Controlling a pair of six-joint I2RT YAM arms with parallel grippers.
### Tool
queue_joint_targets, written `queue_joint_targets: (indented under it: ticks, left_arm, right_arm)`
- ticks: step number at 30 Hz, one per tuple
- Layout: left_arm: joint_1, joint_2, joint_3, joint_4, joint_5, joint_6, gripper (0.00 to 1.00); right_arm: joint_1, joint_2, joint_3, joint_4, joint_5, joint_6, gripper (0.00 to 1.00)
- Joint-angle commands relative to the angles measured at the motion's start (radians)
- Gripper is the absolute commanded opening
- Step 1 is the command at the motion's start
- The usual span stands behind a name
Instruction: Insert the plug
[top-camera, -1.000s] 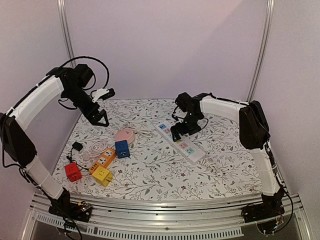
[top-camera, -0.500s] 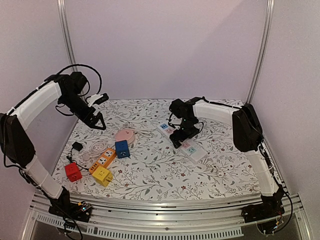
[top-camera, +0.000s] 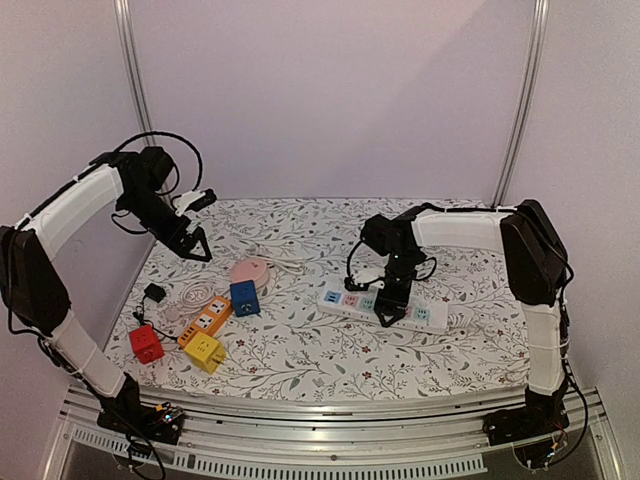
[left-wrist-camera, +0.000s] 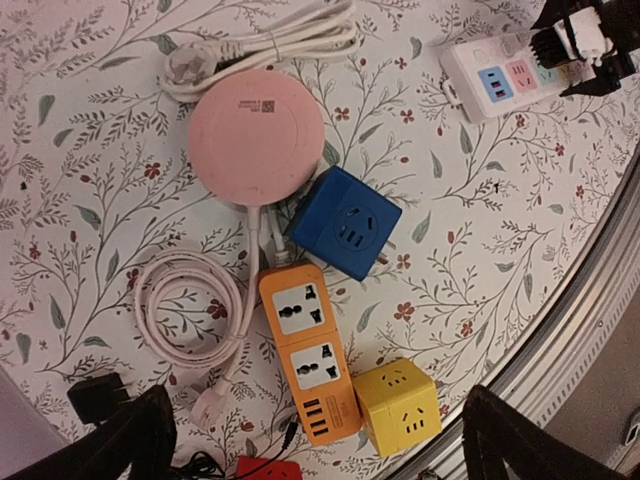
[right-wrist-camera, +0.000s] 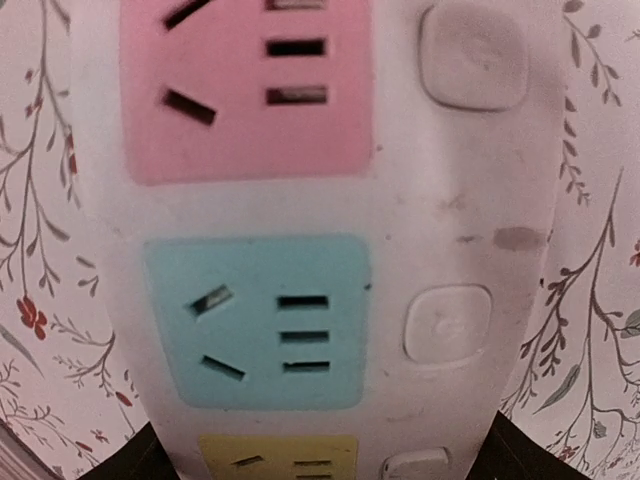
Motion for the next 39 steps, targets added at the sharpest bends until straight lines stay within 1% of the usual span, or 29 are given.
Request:
queue_joint_targets:
  ticks: [1,4,8,10,12,13,14,15,17,19,21,25,27,29,30,34,39]
  left_arm:
    - [0.012,0.007,-0.04,0.009,0.0,0.004,0.99]
    - [0.011,0.017,-0.059,0.01,-0.008,0.004,0.99]
    - [0.001,0.022,-0.099,0.036,-0.006,0.013,0.99]
    - [-0.02,0.027,-0.137,0.071,-0.026,0.029,0.99]
    - [-0.063,0.038,-0.17,0.113,-0.086,0.048,0.99]
    - [-0.087,0.045,-0.185,0.139,-0.129,0.057,0.99]
    - [-0.115,0.052,-0.197,0.161,-0.168,0.068,0.99]
    - [-0.139,0.063,-0.205,0.184,-0.2,0.078,0.99]
    - [-0.187,0.087,-0.206,0.222,-0.244,0.084,0.99]
    - [-0.226,0.117,-0.195,0.249,-0.259,0.086,0.99]
    - [-0.253,0.14,-0.197,0.279,-0.272,0.117,0.99]
    - [-0.249,0.168,-0.213,0.323,-0.254,0.273,0.96]
    - [-0.247,0.189,-0.23,0.367,-0.263,0.343,0.92]
    - [-0.247,0.214,-0.224,0.383,-0.258,0.362,0.84]
    - [-0.249,0.222,-0.22,0.382,-0.244,0.366,0.82]
    - [-0.248,0.215,-0.255,0.404,-0.2,0.398,0.82]
    - [-0.247,0.216,-0.322,0.487,-0.25,0.434,0.85]
  right_arm:
    - [0.015,-0.066,-0.104,-0.08,-0.034,-0.353,0.48]
    - [0.021,-0.052,-0.092,-0.061,-0.048,-0.421,0.48]
    - [0.034,-0.025,-0.086,0.01,0.007,-0.474,0.53]
    - [0.037,-0.017,-0.083,0.041,0.036,-0.486,0.63]
    - [0.044,-0.015,-0.086,0.069,0.07,-0.489,0.75]
    - [0.046,-0.016,-0.089,0.081,0.083,-0.491,0.83]
    - [0.051,-0.018,-0.092,0.094,0.096,-0.489,0.96]
    - [0.052,-0.027,-0.096,0.11,0.107,-0.485,0.99]
    - [0.058,-0.05,-0.107,0.138,0.114,-0.467,0.99]
    - [0.062,-0.097,-0.118,0.165,0.084,-0.44,0.99]
    - [0.065,-0.154,-0.132,0.195,0.014,-0.414,0.99]
    - [0.066,-0.32,-0.172,0.239,-0.17,-0.354,0.99]
    - [0.066,-0.378,-0.198,0.269,-0.242,-0.32,0.99]
    - [0.066,-0.432,-0.221,0.309,-0.293,-0.278,0.99]
    - [0.066,-0.454,-0.234,0.33,-0.307,-0.244,0.99]
    - [0.059,-0.52,-0.296,0.434,-0.309,-0.147,0.99]
    - [0.039,-0.584,-0.381,0.567,-0.311,-0.067,0.99]
